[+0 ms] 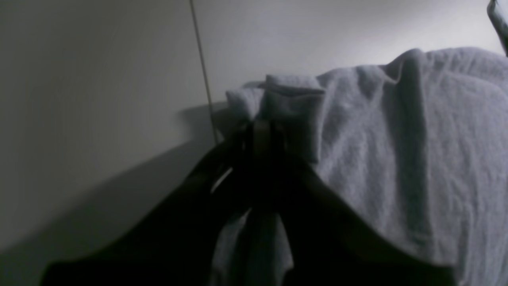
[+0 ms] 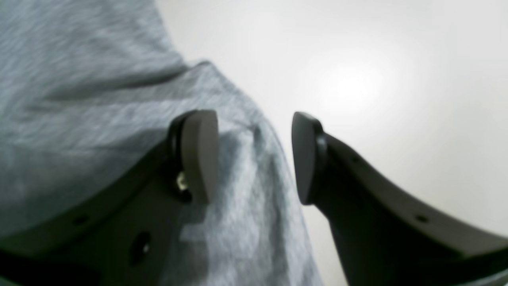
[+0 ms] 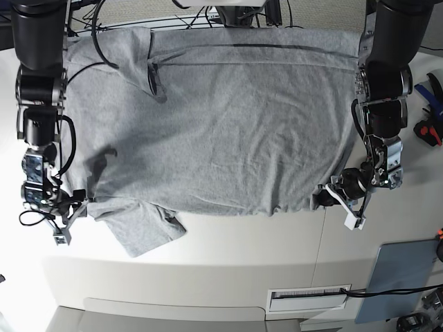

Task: Fold the T-shirt properly
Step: 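Close both grippers on the two hem corners of the grey shirt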

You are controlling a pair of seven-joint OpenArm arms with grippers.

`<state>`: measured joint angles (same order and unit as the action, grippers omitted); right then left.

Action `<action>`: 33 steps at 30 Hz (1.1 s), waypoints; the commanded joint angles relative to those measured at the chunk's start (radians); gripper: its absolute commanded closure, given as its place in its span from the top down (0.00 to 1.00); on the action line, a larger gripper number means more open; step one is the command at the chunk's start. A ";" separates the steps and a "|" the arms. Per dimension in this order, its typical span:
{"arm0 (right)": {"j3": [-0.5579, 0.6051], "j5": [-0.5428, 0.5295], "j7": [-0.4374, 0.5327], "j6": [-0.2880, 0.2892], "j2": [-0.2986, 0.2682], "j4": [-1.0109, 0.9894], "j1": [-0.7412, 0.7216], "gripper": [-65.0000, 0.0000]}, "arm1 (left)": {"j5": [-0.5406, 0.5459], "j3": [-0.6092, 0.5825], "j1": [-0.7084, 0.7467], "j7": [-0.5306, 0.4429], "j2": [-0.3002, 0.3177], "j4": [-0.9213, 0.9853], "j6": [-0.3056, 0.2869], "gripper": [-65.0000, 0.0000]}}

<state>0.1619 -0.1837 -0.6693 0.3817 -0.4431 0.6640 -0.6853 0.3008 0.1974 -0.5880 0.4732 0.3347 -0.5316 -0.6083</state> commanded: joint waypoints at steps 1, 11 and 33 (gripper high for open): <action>0.006 0.001 0.040 -0.001 0.002 -0.006 -0.044 0.45 | -0.002 0.001 -0.024 0.001 0.009 -0.012 -0.003 0.00; 0.007 0.237 0.200 -0.156 0.053 -0.117 -0.060 0.45 | -0.002 0.001 -0.024 0.005 0.014 -0.011 -0.002 0.00; 0.007 0.148 0.152 -0.129 0.030 -0.222 -0.052 0.30 | -0.002 0.001 -0.024 0.005 0.018 -0.012 -0.002 0.00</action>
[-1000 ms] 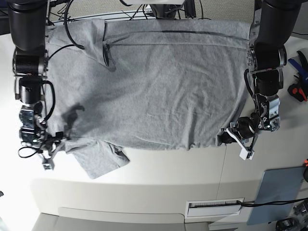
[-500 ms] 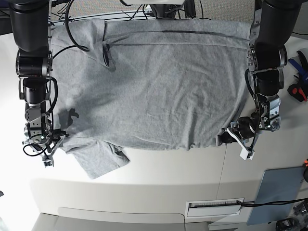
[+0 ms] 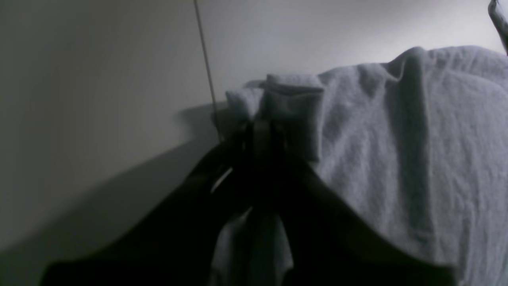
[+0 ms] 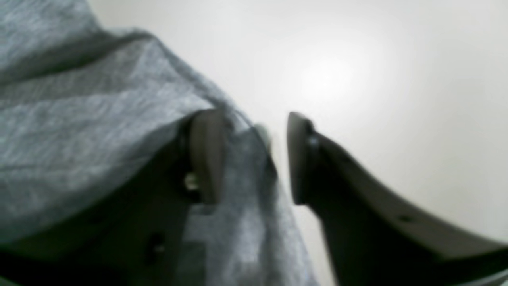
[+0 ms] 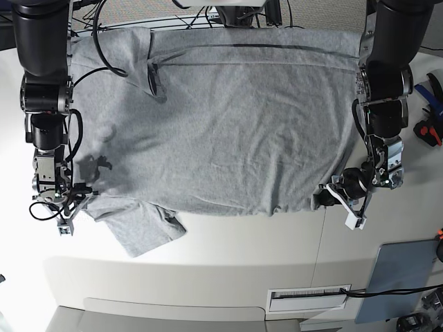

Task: Fold the T-shirt properly
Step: 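Close both grippers on the two hem corners of the grey shirt, then lift the hem with both grippers and fold it over onto the collar edge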

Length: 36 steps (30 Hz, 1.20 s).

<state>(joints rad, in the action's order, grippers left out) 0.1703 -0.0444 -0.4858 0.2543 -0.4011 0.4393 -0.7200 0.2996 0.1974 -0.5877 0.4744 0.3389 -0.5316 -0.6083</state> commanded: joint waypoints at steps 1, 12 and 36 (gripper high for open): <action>-0.001 0.012 -0.036 -0.014 -0.011 0.003 -0.016 0.24 | -0.001 0.001 -0.024 0.004 0.013 -0.011 -0.002 0.00; -0.001 0.115 0.053 -0.122 -0.012 0.024 0.041 0.00 | -0.001 0.001 -0.025 -0.013 0.014 -0.011 -0.002 0.00; -0.002 0.202 -0.183 -0.289 -0.096 0.825 0.370 0.00 | 0.152 0.002 0.188 0.087 0.114 -0.436 0.058 0.00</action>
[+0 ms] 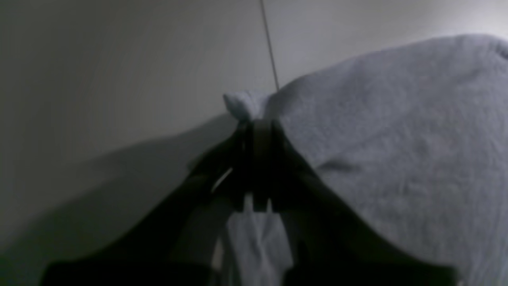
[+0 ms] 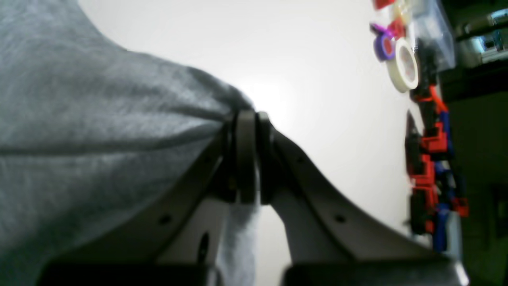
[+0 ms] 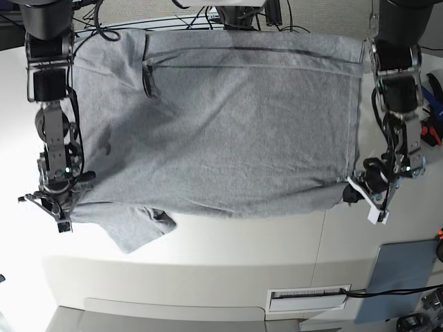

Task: Fold the T-shirt properly
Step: 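Lift the hem with both grippers and fold it over onto the collar edge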

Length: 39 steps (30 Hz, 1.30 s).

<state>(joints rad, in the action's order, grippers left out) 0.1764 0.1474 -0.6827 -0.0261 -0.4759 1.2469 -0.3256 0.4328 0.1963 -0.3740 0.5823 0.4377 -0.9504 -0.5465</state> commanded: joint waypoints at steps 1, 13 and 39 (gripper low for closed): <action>-0.008 0.011 0.006 -0.009 -0.026 0.040 -0.006 0.00 | 0.018 0.003 -0.005 -0.021 0.016 -0.040 -0.003 0.00; -0.124 0.055 -0.029 -0.034 -0.039 0.328 0.241 0.00 | 0.044 0.005 0.175 -0.030 0.017 -0.257 0.060 0.00; -0.224 0.112 -0.135 -0.036 -0.037 0.580 0.449 0.00 | 0.174 0.183 0.380 0.050 0.011 -0.454 0.022 0.00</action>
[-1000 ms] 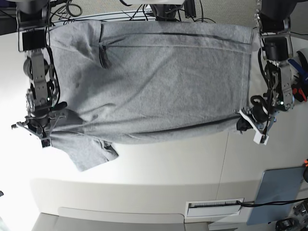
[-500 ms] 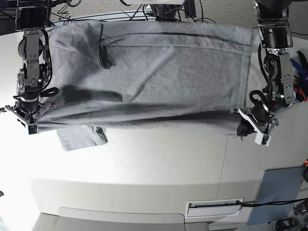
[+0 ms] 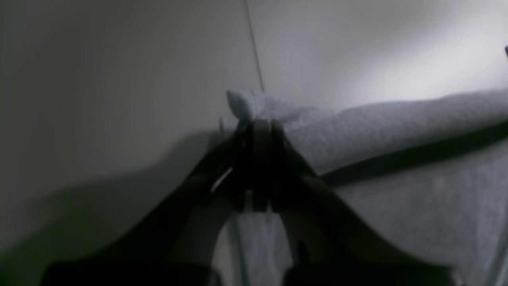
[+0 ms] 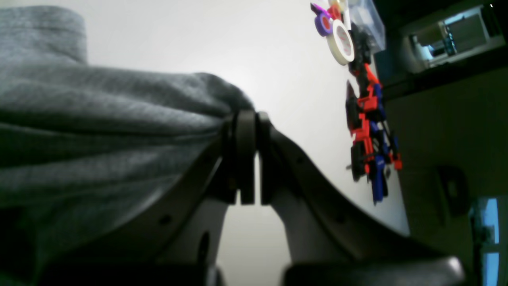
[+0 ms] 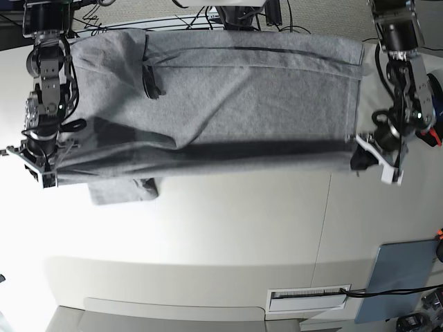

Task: Fold the T-shirt properly
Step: 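Lift the hem with both grippers and fold it over onto the collar edge, then open both grippers, releasing the hem on the collar fold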

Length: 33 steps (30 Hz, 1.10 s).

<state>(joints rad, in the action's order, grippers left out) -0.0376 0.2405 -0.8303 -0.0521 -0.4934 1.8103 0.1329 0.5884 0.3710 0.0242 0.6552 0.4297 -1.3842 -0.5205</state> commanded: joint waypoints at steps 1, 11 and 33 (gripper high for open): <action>-0.010 0.023 0.009 -0.011 -0.019 0.032 0.007 0.00 | 0.019 0.012 -0.004 -0.027 0.019 -0.021 -0.005 0.00; -0.010 0.090 -0.043 -0.027 -0.019 0.063 0.140 0.00 | 0.017 0.012 0.051 -0.025 0.019 -0.024 -0.004 0.00; -0.010 0.090 -0.077 -0.028 -0.014 0.060 0.236 0.00 | -0.057 0.012 0.076 -0.027 0.019 -0.023 -0.003 0.00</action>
<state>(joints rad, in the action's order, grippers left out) -0.0376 0.3099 -0.9161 -0.0635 -0.4927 1.8568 0.3740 0.5240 0.3752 0.1085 0.6506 0.4294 -1.3895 -0.5213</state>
